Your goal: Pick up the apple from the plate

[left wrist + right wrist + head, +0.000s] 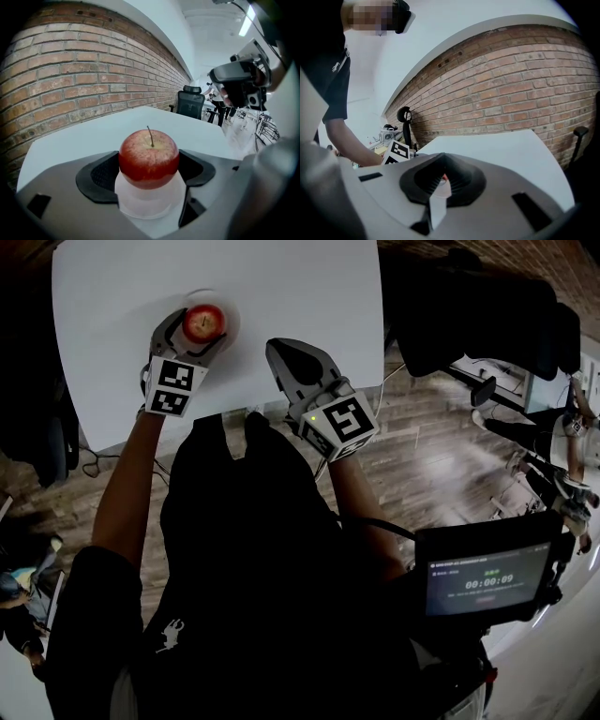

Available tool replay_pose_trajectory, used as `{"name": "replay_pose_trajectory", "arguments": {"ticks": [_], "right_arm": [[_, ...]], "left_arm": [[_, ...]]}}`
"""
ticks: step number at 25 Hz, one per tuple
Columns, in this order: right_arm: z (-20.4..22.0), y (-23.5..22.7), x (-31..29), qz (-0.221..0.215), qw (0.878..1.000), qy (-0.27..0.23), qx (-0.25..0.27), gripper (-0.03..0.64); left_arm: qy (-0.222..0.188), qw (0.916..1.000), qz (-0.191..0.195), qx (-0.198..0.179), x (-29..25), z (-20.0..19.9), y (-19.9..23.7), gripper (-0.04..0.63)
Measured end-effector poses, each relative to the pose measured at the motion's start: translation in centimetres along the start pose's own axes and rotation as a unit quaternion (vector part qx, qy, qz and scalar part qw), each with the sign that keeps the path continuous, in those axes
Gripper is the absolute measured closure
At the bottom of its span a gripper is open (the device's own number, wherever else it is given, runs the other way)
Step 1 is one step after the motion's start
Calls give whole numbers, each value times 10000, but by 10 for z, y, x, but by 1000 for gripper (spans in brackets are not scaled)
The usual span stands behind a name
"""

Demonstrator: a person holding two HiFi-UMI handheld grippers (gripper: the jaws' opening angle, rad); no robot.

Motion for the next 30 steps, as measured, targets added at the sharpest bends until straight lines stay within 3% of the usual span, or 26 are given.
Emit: {"name": "replay_pose_trajectory", "arguments": {"ticks": [30], "right_arm": [[-35,14,0,-437,9960,-567,532,612]], "left_arm": [[-405,9967,-677,188,58,-20,-3,212]]}}
Point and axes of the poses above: the fingertips, and each gripper's own axes: x backward along the fingers, y to its left, z out of its underside, the point moved 6 cm from there along x, backward along the fingers, and after that the axes turned 9 degrees about x, right-handed, at the moved point
